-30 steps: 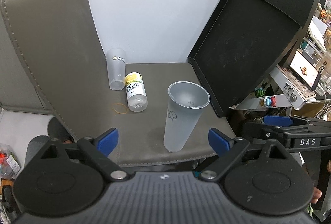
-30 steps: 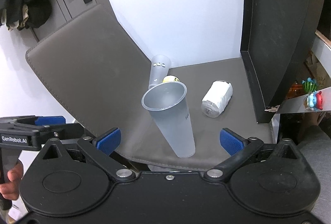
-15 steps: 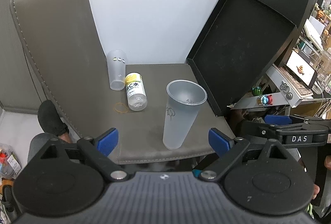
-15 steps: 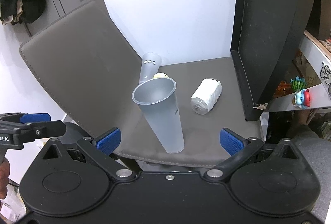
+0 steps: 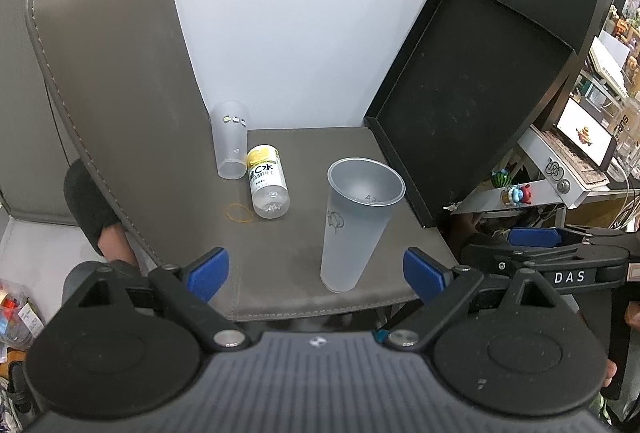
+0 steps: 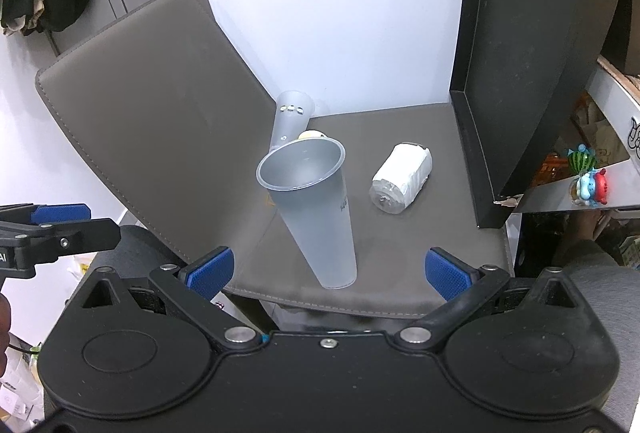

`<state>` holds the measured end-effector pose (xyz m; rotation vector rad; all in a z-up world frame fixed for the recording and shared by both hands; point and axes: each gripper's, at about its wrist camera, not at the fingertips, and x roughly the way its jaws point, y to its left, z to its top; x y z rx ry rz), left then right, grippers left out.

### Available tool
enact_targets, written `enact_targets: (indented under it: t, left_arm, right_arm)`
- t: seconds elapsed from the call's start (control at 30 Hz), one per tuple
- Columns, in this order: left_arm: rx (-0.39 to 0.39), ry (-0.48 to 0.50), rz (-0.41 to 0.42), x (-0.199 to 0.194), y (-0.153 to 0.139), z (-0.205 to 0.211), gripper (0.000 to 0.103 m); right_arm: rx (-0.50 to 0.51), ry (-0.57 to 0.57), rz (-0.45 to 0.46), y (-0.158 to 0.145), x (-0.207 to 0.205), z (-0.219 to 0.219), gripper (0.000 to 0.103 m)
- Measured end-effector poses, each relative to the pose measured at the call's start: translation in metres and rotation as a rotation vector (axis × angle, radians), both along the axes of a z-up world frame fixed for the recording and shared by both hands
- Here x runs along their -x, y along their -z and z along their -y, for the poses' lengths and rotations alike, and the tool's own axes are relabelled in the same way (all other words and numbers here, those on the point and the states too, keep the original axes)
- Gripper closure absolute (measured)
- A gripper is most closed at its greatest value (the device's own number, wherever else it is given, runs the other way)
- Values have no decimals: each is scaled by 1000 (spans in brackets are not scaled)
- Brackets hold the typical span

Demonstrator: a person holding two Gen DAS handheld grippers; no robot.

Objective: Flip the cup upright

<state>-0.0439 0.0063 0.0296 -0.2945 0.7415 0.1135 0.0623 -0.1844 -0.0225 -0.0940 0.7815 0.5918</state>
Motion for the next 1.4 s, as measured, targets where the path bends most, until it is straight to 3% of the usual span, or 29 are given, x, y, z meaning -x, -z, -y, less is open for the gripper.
enact_targets:
  t: [1.4]
  left_arm:
    - [11,-1,-18,1,6,-3,10]
  right_arm:
    - [29,-2,-10,3,-1,-5,0]
